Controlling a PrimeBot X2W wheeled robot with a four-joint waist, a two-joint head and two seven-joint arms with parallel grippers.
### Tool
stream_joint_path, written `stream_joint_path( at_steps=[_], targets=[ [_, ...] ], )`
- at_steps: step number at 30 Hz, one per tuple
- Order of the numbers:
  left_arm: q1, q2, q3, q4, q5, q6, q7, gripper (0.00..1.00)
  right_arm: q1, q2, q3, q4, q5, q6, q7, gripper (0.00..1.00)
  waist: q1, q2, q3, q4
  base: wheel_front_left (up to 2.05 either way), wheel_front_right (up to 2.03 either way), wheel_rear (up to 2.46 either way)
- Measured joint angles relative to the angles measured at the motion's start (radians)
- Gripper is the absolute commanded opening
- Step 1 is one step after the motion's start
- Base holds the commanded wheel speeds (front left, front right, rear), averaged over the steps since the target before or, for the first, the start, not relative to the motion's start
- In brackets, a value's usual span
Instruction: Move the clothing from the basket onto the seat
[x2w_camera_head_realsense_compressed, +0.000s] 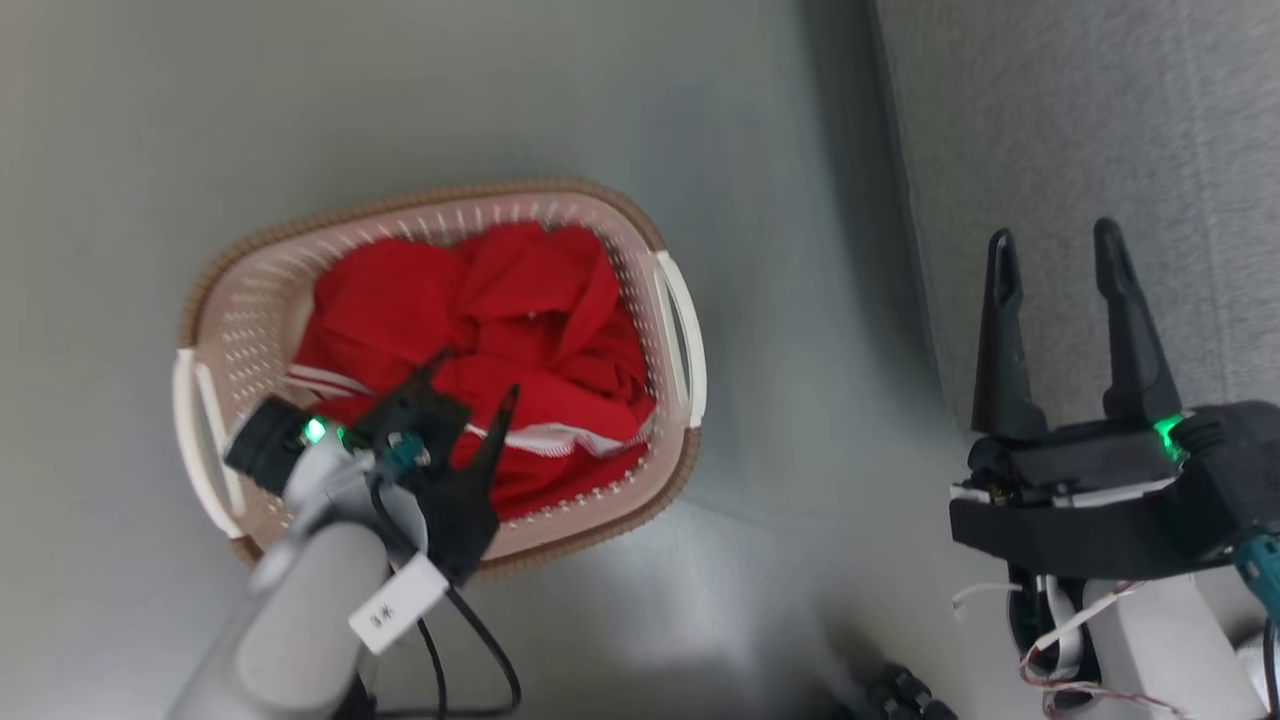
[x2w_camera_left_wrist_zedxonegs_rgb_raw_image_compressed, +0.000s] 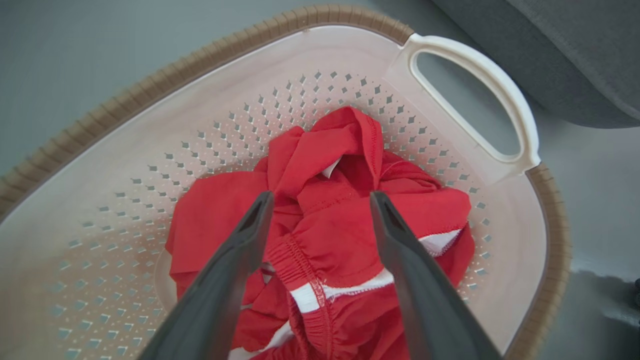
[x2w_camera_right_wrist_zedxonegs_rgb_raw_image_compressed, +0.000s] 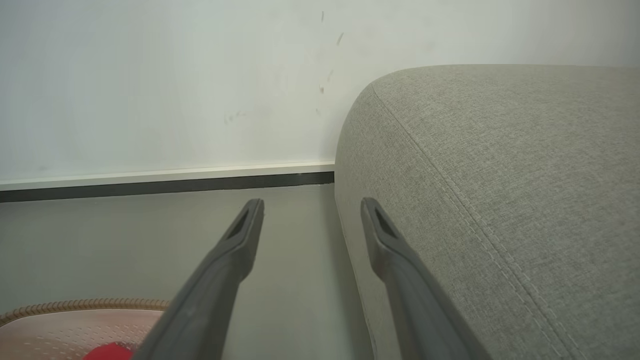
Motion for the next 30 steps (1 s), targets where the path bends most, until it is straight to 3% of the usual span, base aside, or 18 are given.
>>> stream_joint_path(
  at_steps=[11,26,27,28,29,30],
  targets=[
    [-0.092,0.003,-0.009,0.1,0.006,-0.001,0.005,1.0,-0.042,0.011,-0.016,0.009,-0.015,0.0,0.0,1.0,0.0,0.0,0.131,-0.025,0.0,0.0,0.0],
    [-0.201,0.002,-0.017,0.209,0.031,0.002,-0.001,0.97,-0.057,0.016,-0.014,0.013,-0.03,0.007,0.0,1.0,-0.0001,0.0,0.19,-0.031,0.0,0.0,0.0],
    [-0.206,0.0,-0.018,0.219,0.034,0.002,-0.001,0.47,-0.057,0.017,-0.015,0.016,-0.03,0.008,0.0,1.0,-0.0001,-0.0001,0.191,-0.032,0.0,0.0,0.0],
    [-0.208,-0.004,-0.019,0.226,0.034,0.005,-0.001,0.34,-0.057,0.017,-0.016,0.019,-0.03,0.009,0.0,1.0,-0.0001,-0.0001,0.192,-0.032,0.0,0.0,0.0],
    [-0.208,-0.008,-0.021,0.232,0.035,0.007,-0.001,0.0,-0.057,0.017,-0.017,0.023,-0.03,0.009,0.0,1.0,-0.0001,-0.0001,0.192,-0.033,0.0,0.0,0.0],
    [-0.208,-0.013,-0.025,0.238,0.036,0.007,-0.001,0.0,-0.057,0.017,-0.018,0.028,-0.03,0.009,0.0,1.0,-0.0001,-0.0001,0.192,-0.032,0.0,0.0,0.0]
  ],
)
